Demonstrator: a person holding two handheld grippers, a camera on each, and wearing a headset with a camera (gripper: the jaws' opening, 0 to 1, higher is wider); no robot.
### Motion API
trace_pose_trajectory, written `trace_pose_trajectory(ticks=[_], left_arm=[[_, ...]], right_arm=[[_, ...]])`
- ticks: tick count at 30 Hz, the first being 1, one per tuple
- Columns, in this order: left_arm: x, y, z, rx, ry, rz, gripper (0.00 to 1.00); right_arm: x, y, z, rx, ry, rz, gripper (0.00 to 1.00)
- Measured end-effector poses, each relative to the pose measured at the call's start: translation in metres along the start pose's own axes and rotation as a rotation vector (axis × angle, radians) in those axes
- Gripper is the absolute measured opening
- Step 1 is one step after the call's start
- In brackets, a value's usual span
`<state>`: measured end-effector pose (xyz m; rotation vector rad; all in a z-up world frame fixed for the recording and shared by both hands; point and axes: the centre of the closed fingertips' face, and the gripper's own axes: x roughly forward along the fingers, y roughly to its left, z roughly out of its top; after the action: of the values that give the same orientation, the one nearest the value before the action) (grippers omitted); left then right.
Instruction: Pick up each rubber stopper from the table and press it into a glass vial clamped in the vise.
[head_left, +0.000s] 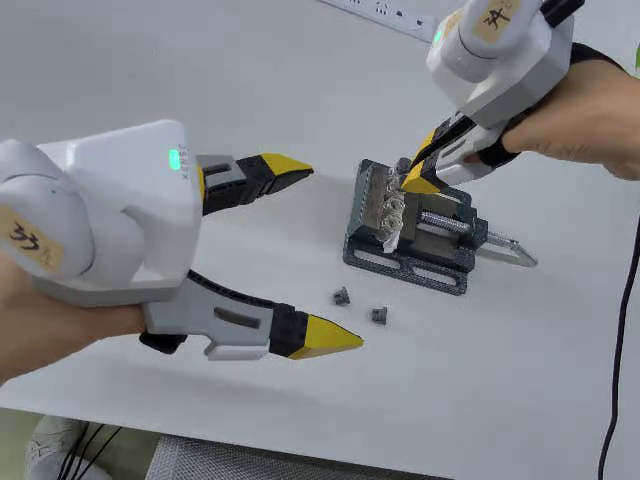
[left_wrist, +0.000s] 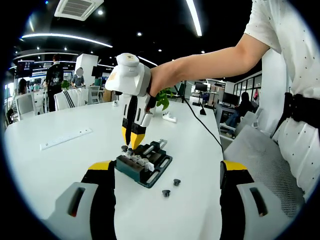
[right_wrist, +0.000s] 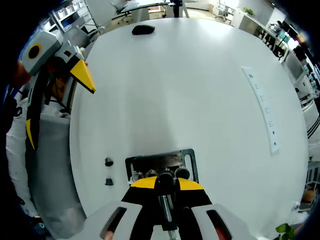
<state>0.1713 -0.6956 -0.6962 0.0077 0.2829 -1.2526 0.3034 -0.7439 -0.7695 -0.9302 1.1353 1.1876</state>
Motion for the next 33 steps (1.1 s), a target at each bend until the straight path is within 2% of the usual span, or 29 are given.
trace_pose_trajectory(ticks=[11, 15, 19, 33], left_arm=[[0.003, -0.004, 0.004, 0.000, -0.001, -0.002, 0.86], [0.003, -0.004, 0.004, 0.001, 0.000, -0.003, 0.86], [0.004, -0.005, 0.003, -0.001, 0.003, -0.005, 0.85], [0.003, -0.005, 0.003, -0.006, 0.001, -0.007, 0.85]], right_arm=[[0.002, 0.001, -0.001, 0.002, -0.033, -0.010, 0.03], [0.007, 0.003, -0.003, 0.003, -0.028, -0.004, 0.03], [0.011, -0.002, -0.003, 0.010, -0.037, -0.004, 0.02], [0.012, -0.003, -0.002, -0.006, -0.033, -0.010, 0.00]])
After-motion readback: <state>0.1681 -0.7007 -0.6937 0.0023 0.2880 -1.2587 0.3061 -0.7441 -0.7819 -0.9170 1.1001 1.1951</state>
